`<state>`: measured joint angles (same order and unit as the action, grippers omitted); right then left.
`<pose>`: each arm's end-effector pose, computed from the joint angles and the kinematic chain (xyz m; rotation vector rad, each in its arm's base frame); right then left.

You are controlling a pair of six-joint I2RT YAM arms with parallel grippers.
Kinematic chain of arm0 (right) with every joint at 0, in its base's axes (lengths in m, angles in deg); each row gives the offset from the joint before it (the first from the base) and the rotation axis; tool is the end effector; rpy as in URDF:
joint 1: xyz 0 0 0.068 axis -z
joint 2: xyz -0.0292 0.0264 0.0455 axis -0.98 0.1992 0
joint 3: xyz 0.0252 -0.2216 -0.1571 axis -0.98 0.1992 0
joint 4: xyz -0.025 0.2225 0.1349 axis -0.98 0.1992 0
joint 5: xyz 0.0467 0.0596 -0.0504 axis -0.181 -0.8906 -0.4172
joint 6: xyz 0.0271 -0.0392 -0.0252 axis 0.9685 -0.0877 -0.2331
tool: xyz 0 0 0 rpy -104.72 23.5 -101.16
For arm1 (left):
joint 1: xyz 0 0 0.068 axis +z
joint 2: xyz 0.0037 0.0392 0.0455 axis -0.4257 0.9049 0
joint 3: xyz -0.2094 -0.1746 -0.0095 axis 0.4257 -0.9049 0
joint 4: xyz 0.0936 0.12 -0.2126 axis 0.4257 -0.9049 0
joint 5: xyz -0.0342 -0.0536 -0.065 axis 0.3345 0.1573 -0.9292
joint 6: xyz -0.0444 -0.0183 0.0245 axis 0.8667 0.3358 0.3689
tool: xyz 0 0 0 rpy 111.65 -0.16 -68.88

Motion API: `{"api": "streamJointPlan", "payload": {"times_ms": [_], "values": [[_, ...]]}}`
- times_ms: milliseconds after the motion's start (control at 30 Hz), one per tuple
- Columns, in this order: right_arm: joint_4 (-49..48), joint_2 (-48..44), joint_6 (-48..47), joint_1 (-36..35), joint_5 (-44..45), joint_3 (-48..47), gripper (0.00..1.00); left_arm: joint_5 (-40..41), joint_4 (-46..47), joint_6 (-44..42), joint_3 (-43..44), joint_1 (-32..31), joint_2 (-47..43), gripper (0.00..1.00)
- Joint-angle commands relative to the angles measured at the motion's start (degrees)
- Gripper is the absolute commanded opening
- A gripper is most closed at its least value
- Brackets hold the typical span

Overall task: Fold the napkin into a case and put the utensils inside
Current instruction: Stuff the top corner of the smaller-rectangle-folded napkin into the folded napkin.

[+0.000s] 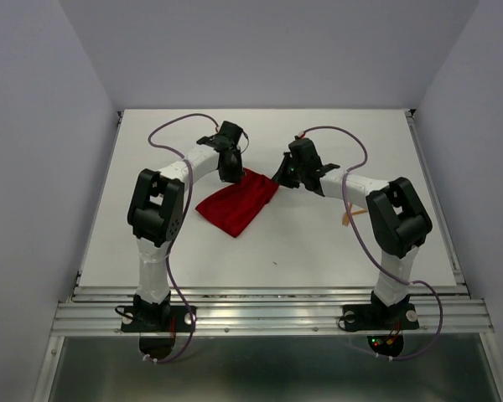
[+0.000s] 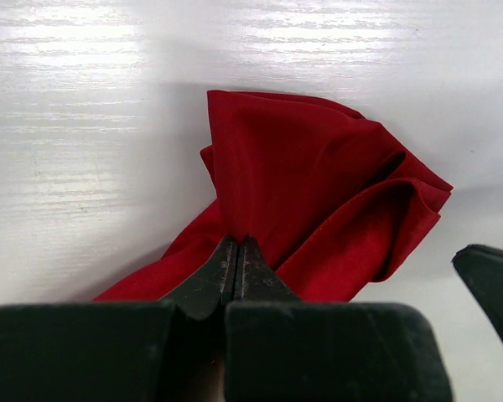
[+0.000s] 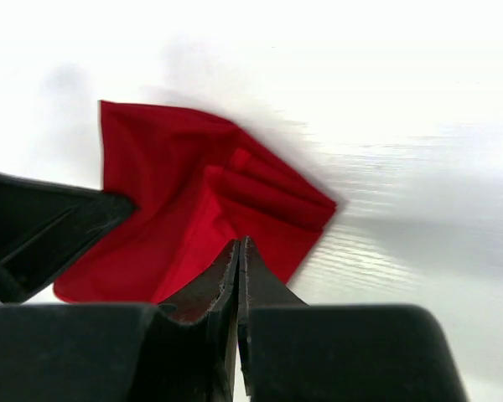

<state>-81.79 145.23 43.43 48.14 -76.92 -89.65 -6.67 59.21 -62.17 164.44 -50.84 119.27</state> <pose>0.3631 0.2140 0.1949 0.2259 2.3422 0.6918 0.4064 -0.1973 0.2062 0.0096 2.5647 -0.4242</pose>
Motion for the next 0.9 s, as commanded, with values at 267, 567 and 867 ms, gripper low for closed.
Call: {"api": "streamJointPlan", "payload": {"times_ms": [267,567,867], "values": [[-1.25,3.53,-2.34,1.81,-1.47,-2.56,0.03,0.13,-1.46,-1.21,4.10,-0.01,0.21,0.00],[-1.43,6.52,-1.90,1.81,-3.31,-4.58,0.03,-0.22,-2.16,-1.39,5.42,-0.01,0.39,0.00],[-1.43,8.54,-0.84,1.81,-2.96,-6.61,0.03,-0.58,-1.98,-1.56,5.24,-0.19,-0.05,0.00]]}}
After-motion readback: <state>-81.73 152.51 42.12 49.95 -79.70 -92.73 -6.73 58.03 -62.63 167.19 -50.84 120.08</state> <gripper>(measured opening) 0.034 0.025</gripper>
